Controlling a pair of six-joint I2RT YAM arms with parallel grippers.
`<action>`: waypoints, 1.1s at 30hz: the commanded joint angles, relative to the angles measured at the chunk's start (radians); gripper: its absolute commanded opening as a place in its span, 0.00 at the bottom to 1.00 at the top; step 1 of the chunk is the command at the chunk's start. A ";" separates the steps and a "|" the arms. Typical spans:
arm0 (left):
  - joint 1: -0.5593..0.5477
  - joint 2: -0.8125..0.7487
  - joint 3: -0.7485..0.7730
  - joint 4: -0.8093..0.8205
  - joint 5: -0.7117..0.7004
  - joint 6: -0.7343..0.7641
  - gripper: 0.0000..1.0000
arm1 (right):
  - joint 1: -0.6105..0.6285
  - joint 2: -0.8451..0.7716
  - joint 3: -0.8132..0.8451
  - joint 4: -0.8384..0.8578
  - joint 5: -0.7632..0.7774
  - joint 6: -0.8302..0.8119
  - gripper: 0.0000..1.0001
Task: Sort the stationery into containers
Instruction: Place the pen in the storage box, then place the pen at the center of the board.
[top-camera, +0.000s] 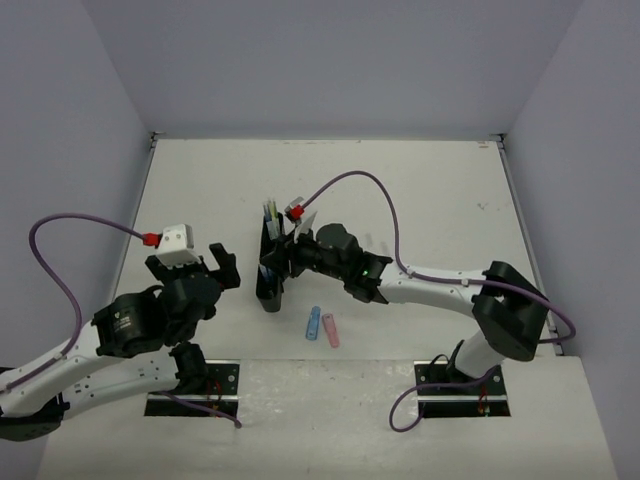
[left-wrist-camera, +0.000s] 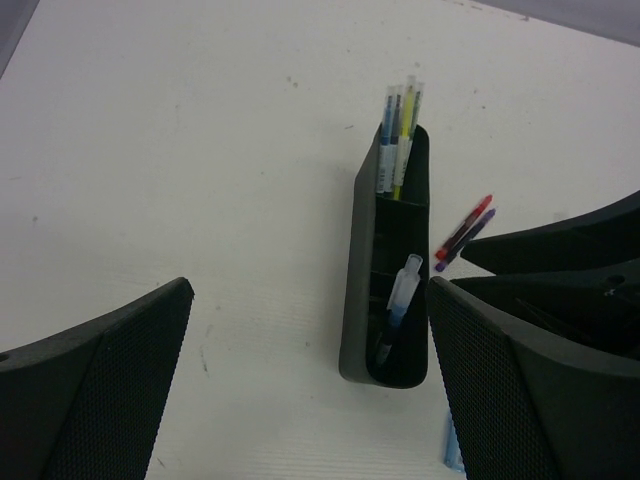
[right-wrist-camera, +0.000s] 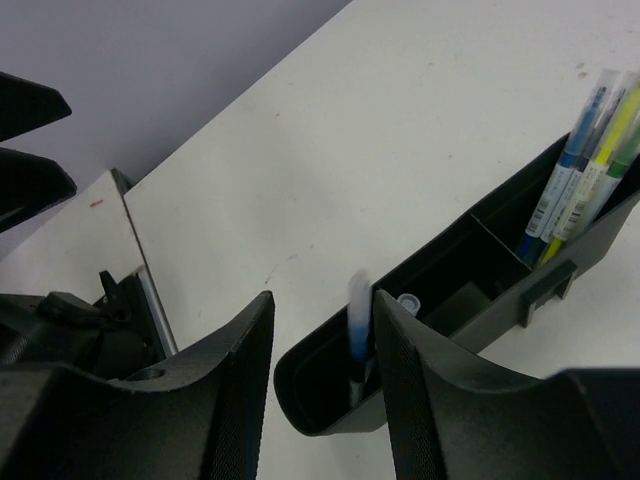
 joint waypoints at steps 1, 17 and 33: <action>0.002 0.055 0.020 0.081 0.004 0.088 1.00 | 0.005 -0.156 -0.042 0.030 0.098 -0.017 0.50; 0.013 0.851 0.269 0.518 0.478 0.422 0.52 | -0.060 -0.945 -0.118 -0.790 0.629 0.160 0.77; 0.257 1.256 0.423 0.547 0.829 0.694 0.38 | -0.073 -0.993 -0.218 -0.854 0.550 0.212 0.73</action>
